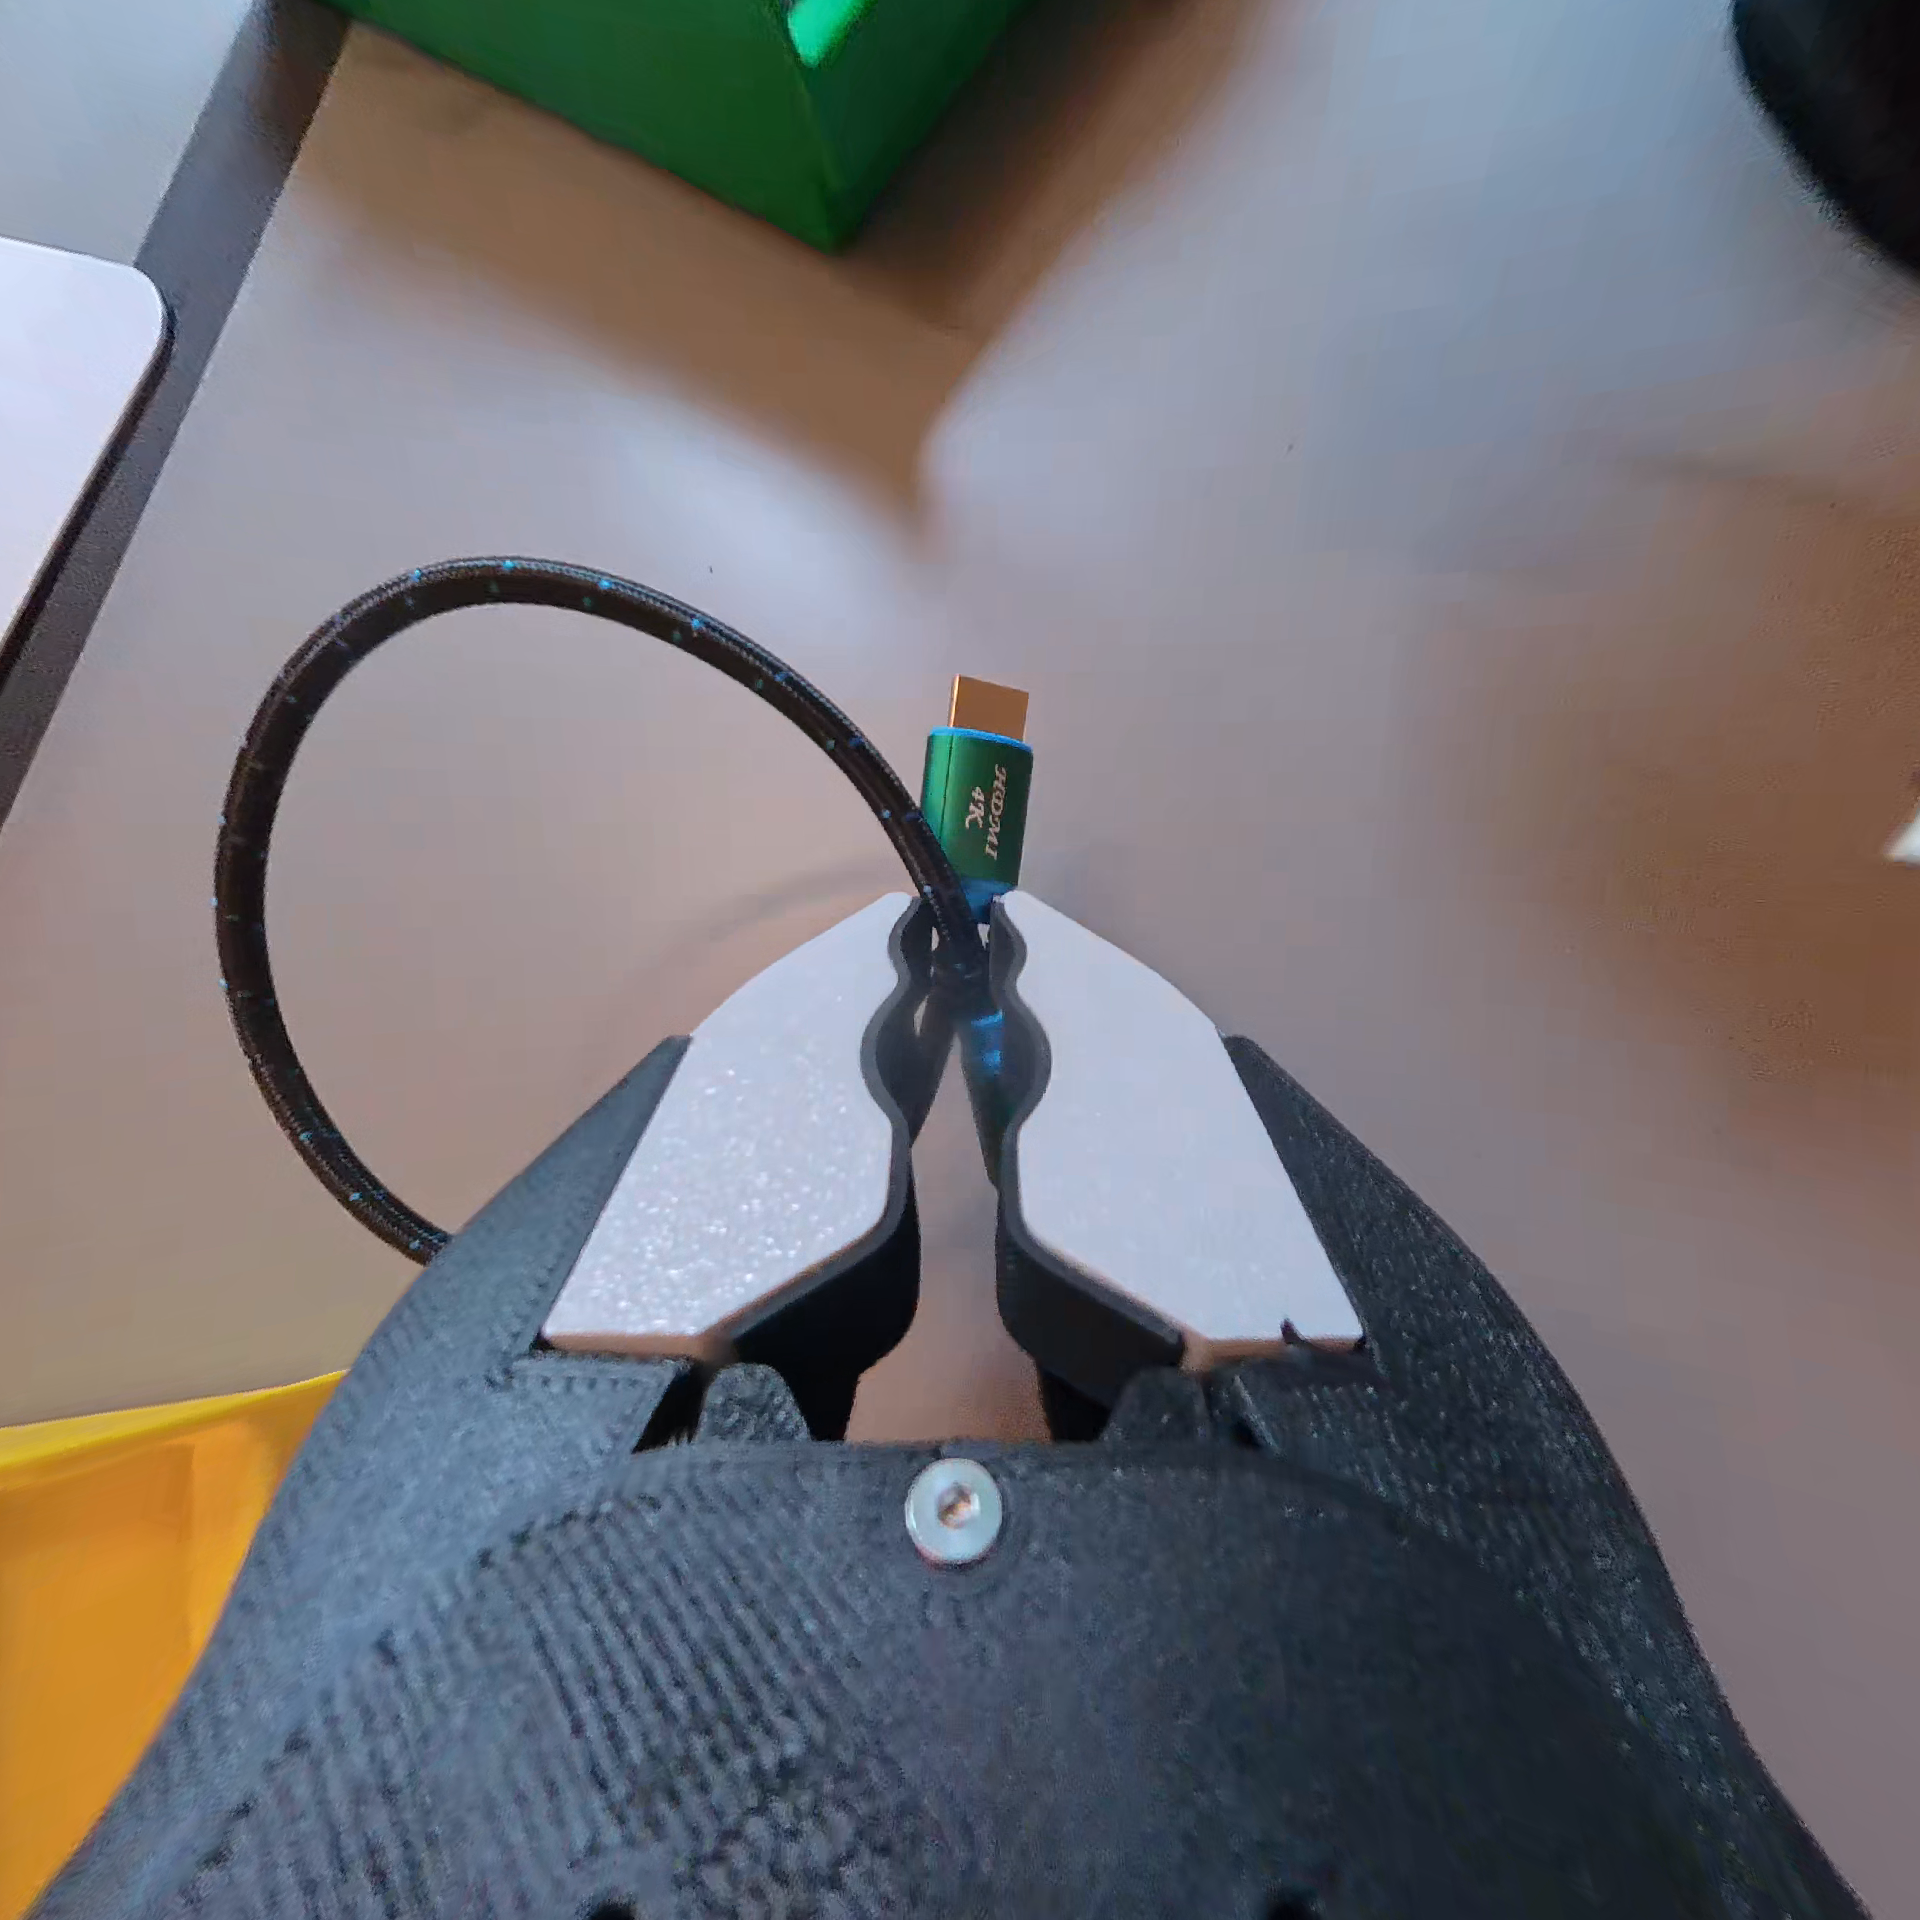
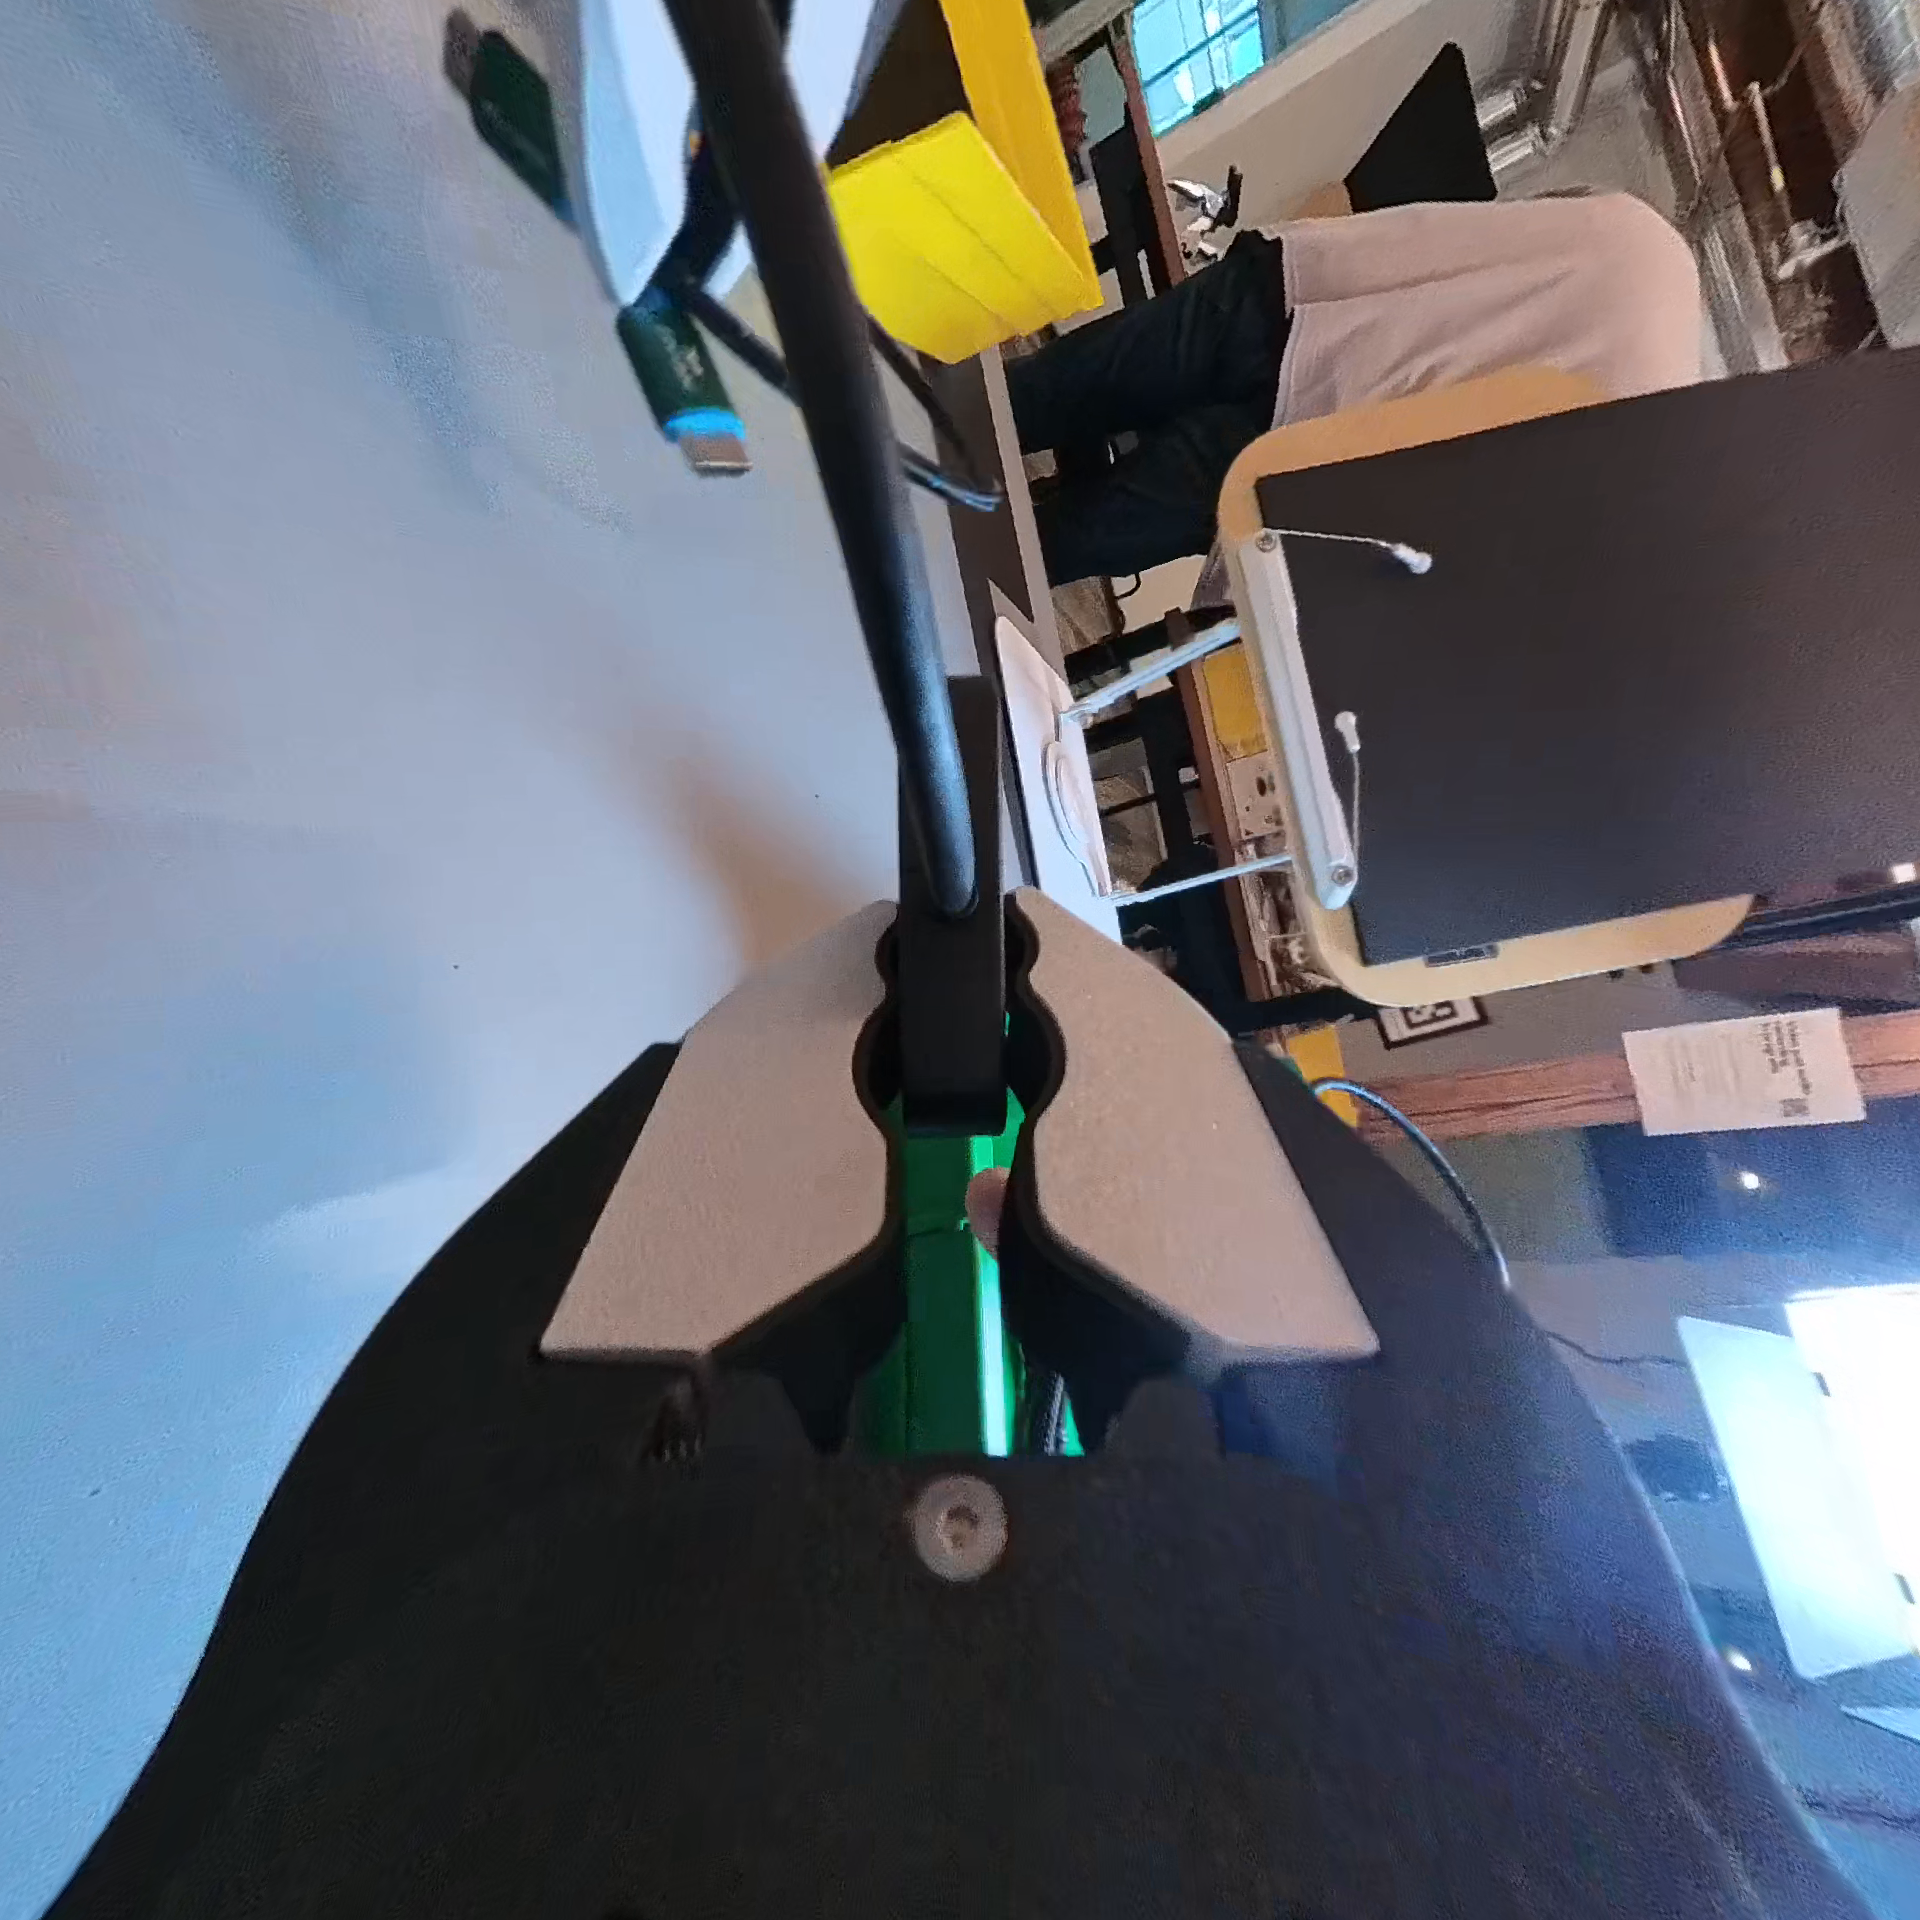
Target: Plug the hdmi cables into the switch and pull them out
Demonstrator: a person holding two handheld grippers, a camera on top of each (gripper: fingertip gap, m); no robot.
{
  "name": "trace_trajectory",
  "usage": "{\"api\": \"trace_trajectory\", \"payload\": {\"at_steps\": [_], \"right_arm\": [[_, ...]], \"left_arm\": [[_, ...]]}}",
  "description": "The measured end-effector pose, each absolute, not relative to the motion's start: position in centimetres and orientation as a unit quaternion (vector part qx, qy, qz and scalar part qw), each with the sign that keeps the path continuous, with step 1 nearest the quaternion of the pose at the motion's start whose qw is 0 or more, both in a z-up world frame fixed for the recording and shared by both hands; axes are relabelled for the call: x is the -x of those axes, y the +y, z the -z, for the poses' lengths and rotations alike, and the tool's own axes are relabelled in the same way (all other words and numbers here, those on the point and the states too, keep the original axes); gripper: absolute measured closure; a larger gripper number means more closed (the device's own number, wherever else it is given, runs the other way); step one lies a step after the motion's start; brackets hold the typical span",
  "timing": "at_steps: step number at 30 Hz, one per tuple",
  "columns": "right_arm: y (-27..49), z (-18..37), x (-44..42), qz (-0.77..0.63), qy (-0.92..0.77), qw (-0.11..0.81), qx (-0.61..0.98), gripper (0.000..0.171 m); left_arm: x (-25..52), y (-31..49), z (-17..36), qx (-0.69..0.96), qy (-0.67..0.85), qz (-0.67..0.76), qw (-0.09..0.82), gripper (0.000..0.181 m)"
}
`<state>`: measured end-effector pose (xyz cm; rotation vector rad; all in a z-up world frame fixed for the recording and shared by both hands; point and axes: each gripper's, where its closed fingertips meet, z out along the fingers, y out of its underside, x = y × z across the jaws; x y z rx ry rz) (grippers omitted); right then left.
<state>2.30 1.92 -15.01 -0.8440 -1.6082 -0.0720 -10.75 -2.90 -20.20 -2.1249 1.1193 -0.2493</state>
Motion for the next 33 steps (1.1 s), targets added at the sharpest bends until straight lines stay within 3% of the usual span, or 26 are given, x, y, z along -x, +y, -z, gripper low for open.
{"api": "trace_trajectory", "payload": {"at_steps": [11, 33], "right_arm": [[-0.1, 18.3, 0.4, 0.124, -0.745, 0.602, 0.26, 0.157], [-2.1, 18.3, 1.2, 0.159, -0.746, 0.624, 0.17, 0.157]], "left_arm": [[5.8, -5.3, 19.3, 0.814, 0.398, 0.317, 0.28, 0.17], [5.7, -5.3, 19.2, 0.835, 0.358, 0.386, 0.159, 0.171]]}}
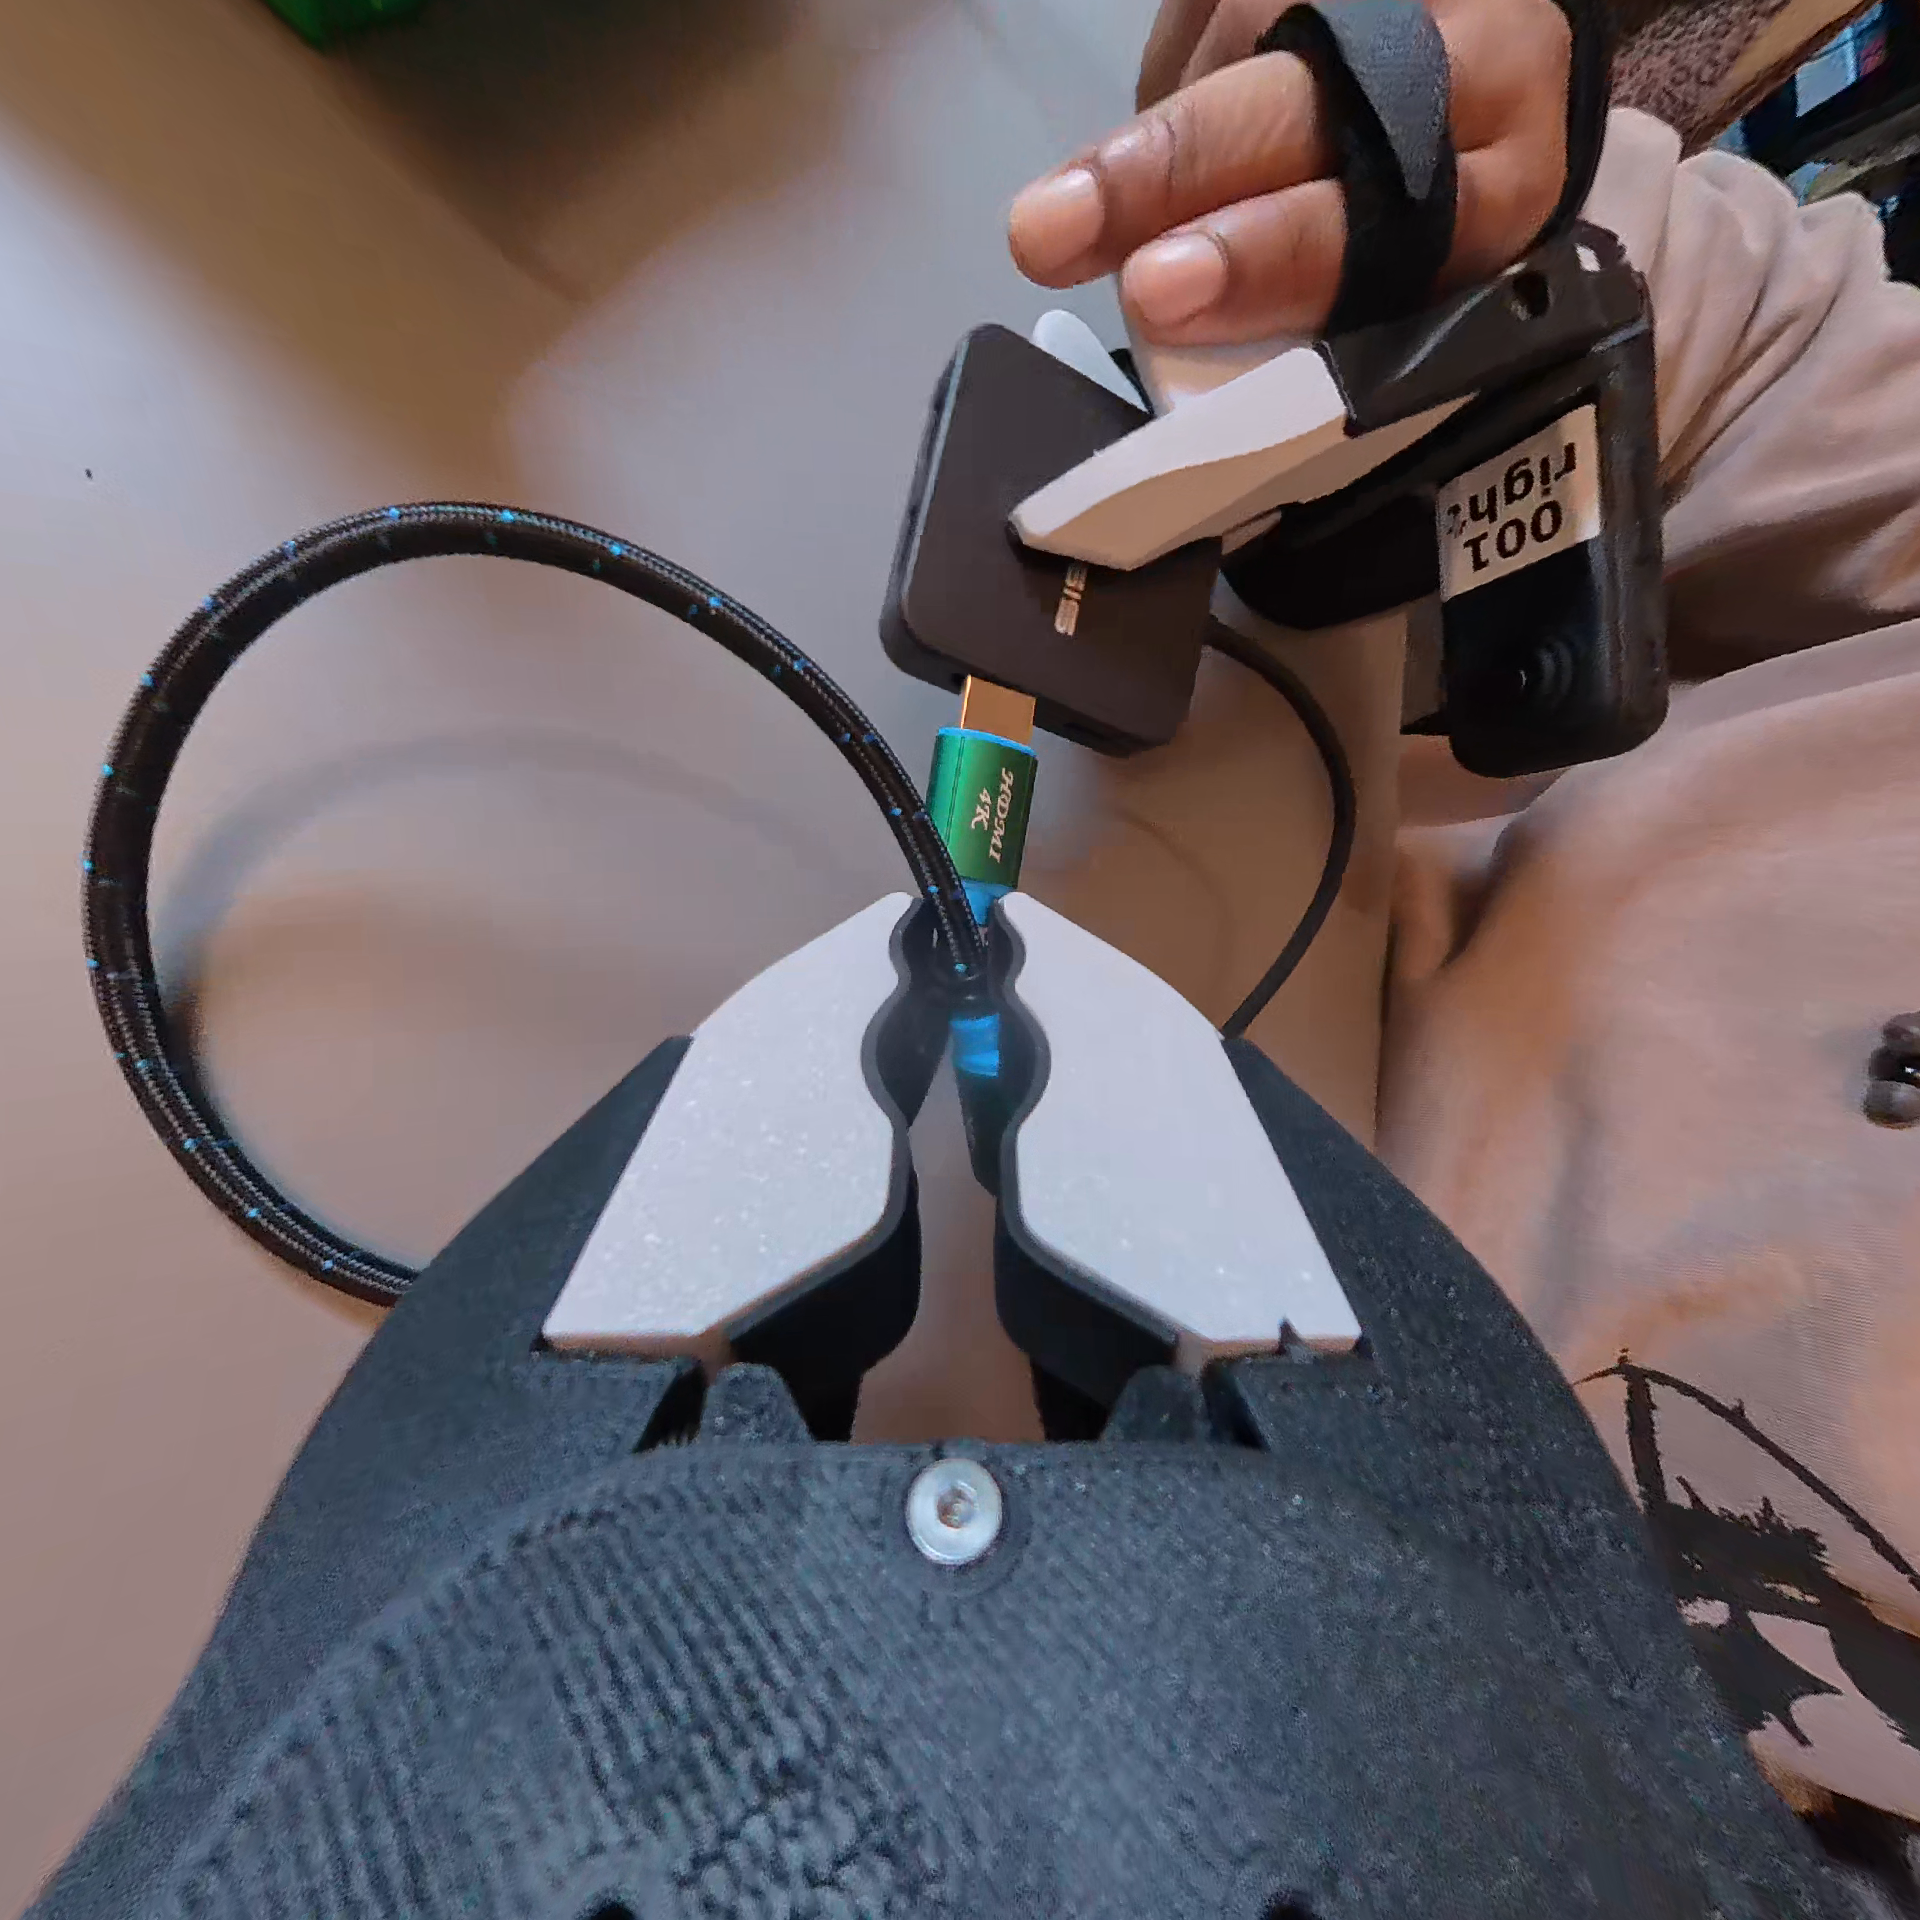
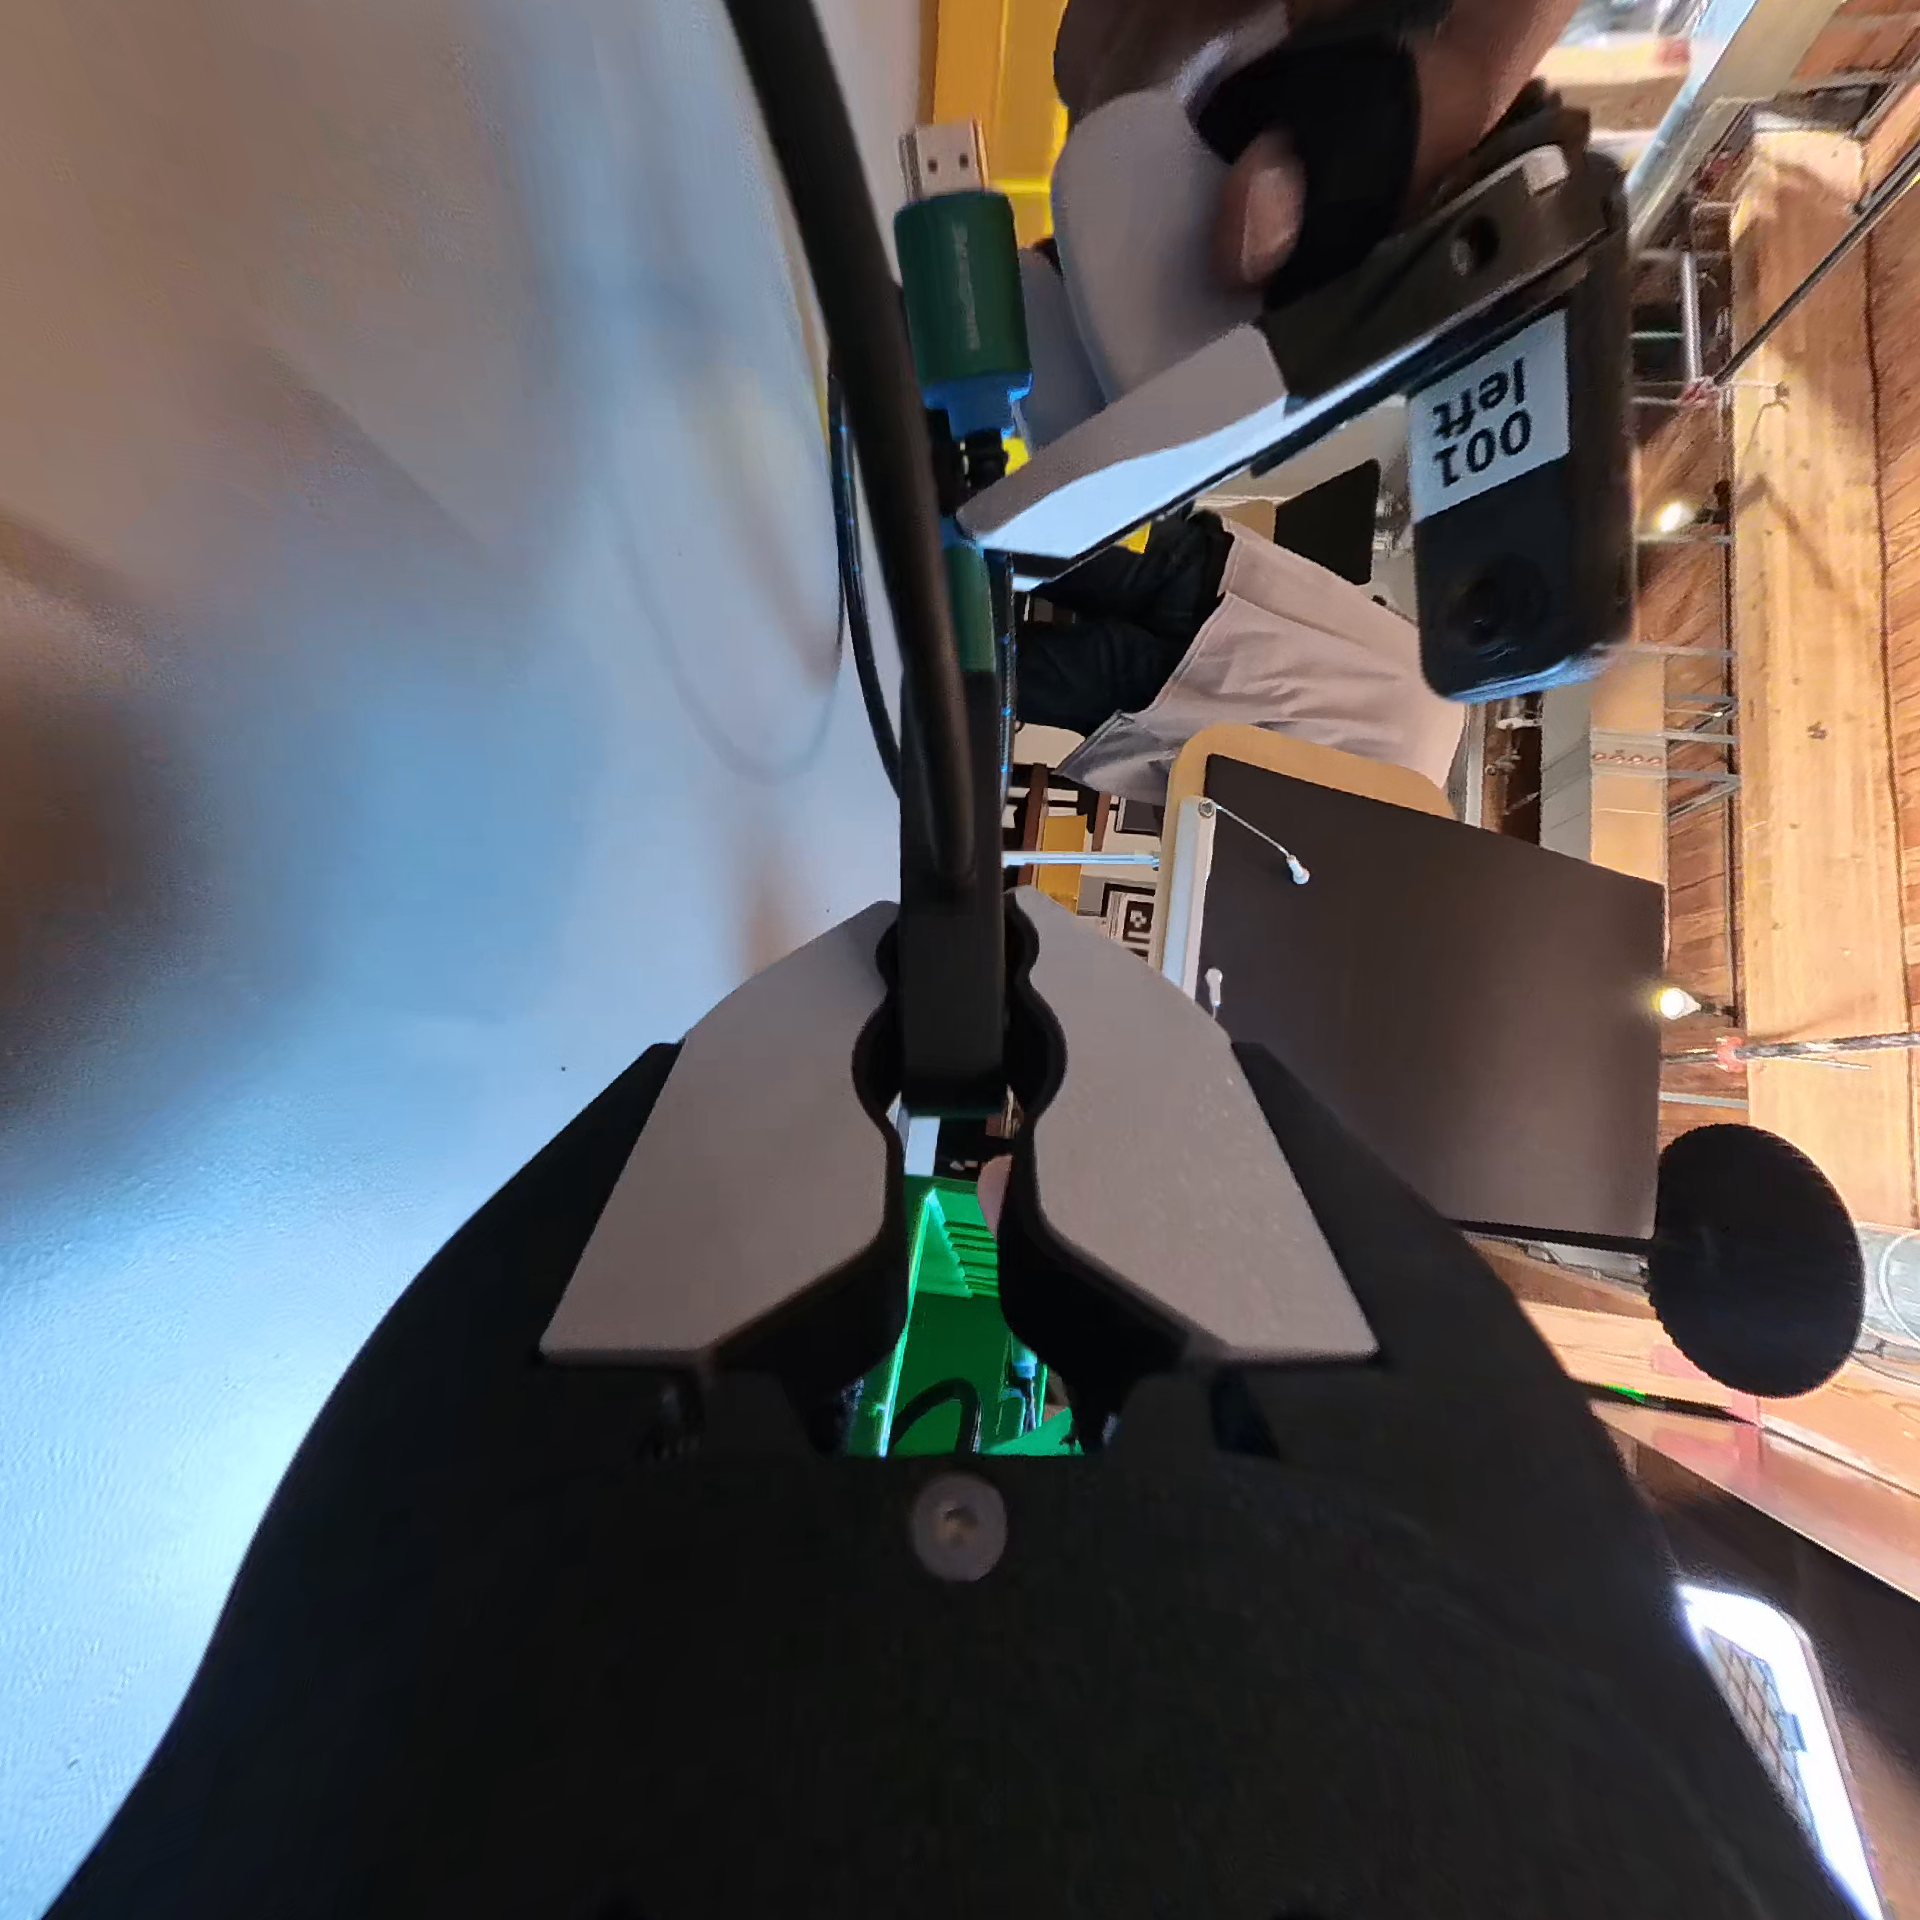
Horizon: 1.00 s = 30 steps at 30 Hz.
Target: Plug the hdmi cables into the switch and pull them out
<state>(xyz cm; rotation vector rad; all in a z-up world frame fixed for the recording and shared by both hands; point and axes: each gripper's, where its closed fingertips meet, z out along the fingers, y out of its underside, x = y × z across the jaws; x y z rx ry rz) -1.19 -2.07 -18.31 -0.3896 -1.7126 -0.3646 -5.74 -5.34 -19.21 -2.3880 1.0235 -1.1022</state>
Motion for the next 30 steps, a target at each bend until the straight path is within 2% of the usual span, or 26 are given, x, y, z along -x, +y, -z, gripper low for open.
{"api": "trace_trajectory", "payload": {"at_steps": [7, 16, 24, 27, 30], "right_arm": [[-2.8, 18.9, 1.4, 0.151, -0.755, 0.619, 0.155, 0.157], [-5.9, 17.3, 0.9, 0.077, -0.749, 0.645, 0.131, 0.157], [-8.0, 18.5, 1.3, 0.057, -0.772, 0.624, 0.111, 0.158], [-6.9, 18.4, 1.4, 0.078, -0.766, 0.626, 0.124, 0.157], [-5.5, 17.0, 1.0, 0.067, -0.747, 0.64, 0.168, 0.157]], "left_arm": [[5.8, -5.7, 20.0, 0.845, 0.379, 0.356, 0.128, 0.171], [4.7, -9.0, 18.0, 0.797, 0.413, 0.427, 0.112, 0.171], [4.3, -11.0, 19.1, 0.802, 0.428, 0.406, 0.087, 0.172], [4.7, -9.8, 19.1, 0.808, 0.439, 0.375, 0.116, 0.171], [4.9, -7.3, 17.3, 0.801, 0.422, 0.371, 0.207, 0.164]]}}
